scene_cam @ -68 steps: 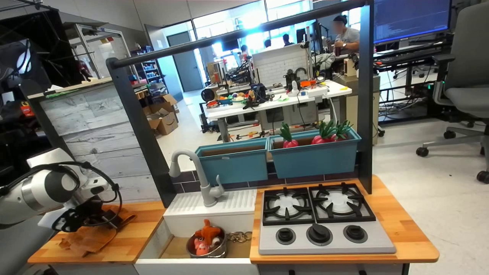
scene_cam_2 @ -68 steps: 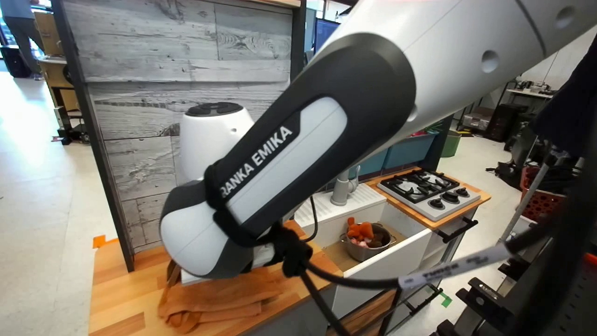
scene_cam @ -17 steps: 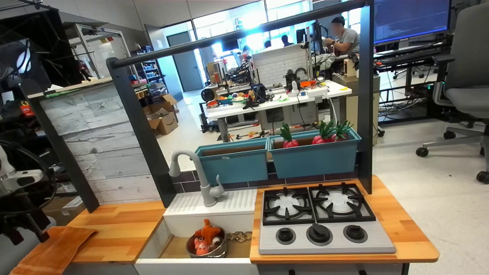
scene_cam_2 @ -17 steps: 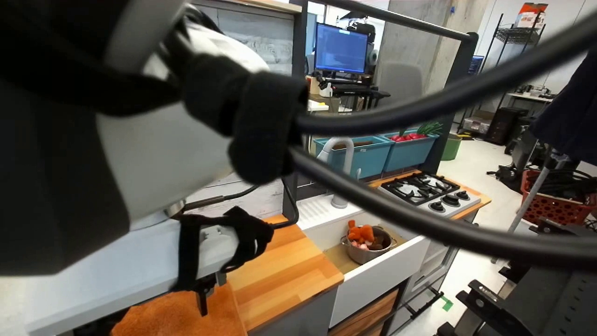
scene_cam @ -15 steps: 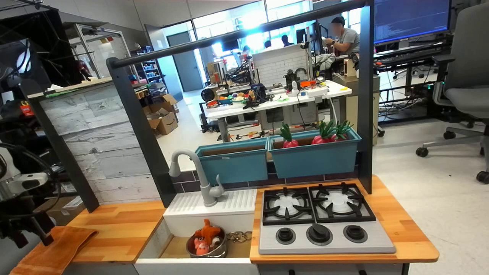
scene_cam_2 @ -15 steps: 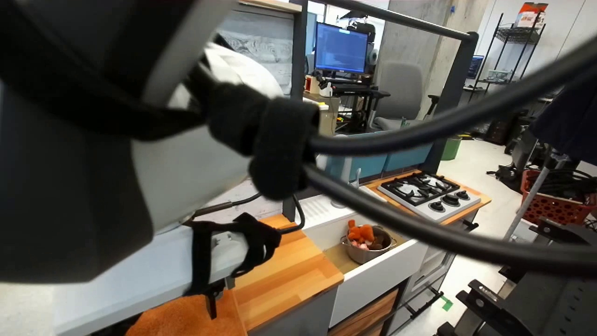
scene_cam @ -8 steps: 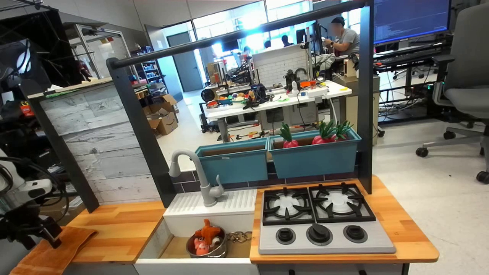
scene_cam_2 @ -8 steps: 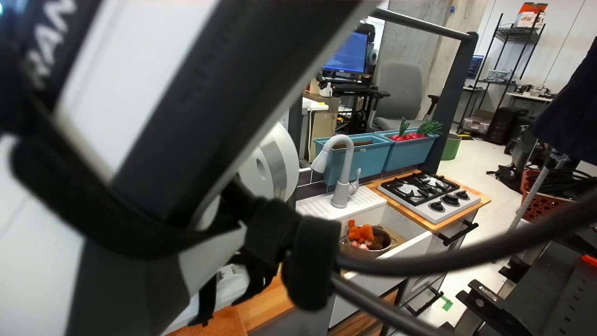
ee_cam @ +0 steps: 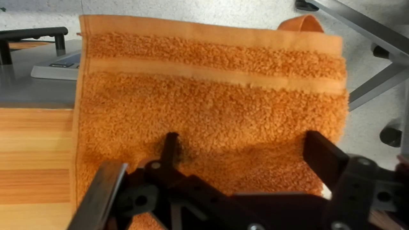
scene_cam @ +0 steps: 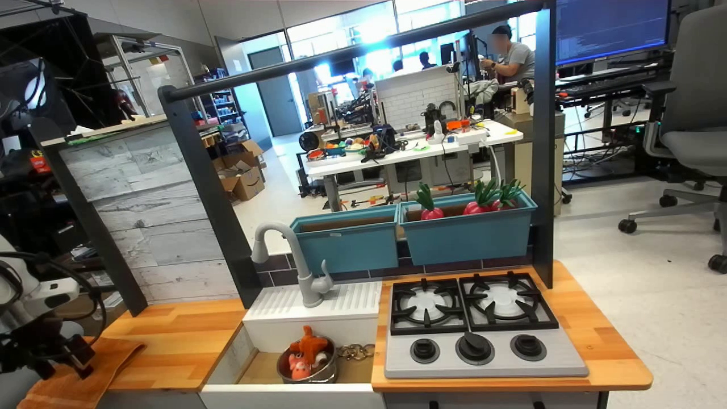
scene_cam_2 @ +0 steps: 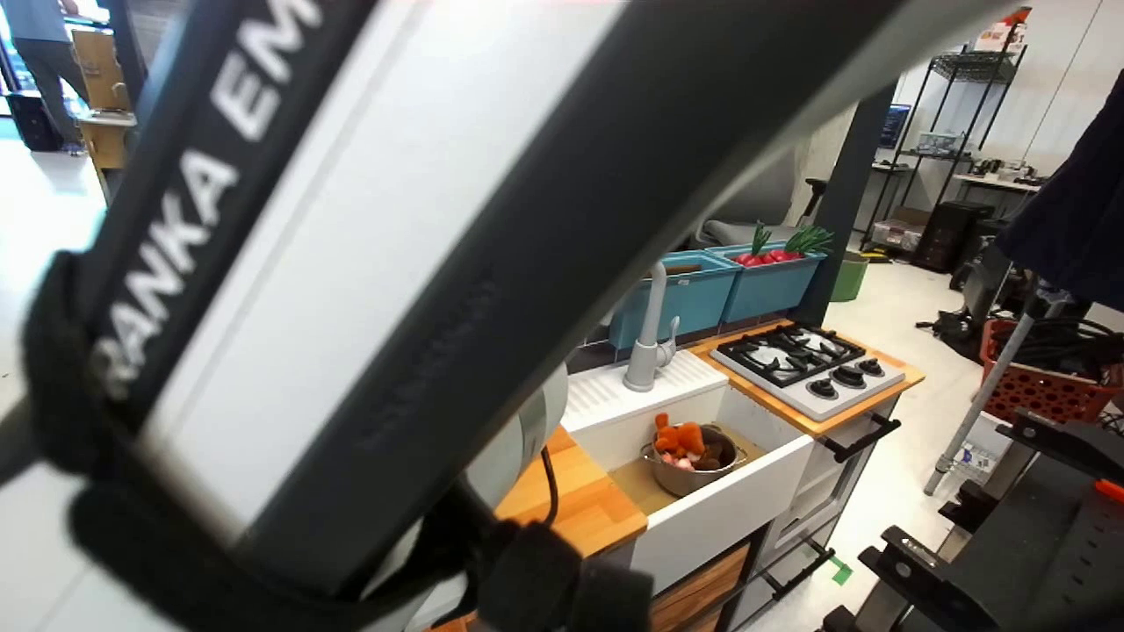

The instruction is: Put the toys inside the pot in the sink and then wipe the counter with the towel

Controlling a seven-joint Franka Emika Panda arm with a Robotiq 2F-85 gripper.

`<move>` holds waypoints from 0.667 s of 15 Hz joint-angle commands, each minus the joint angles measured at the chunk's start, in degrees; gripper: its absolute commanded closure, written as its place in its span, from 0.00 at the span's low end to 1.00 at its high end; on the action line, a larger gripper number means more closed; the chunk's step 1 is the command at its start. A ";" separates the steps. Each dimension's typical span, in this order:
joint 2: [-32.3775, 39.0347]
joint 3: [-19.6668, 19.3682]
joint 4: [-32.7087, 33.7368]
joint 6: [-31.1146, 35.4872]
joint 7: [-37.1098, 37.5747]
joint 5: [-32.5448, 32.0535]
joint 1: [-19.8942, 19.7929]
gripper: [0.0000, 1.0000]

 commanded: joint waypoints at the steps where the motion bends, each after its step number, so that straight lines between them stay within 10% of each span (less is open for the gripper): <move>1: 1.35 -2.31 1.53 1.17 0.79 1.06 0.55 0.00; 10: 5.72 -8.88 9.48 -4.65 13.27 6.28 -11.05 0.00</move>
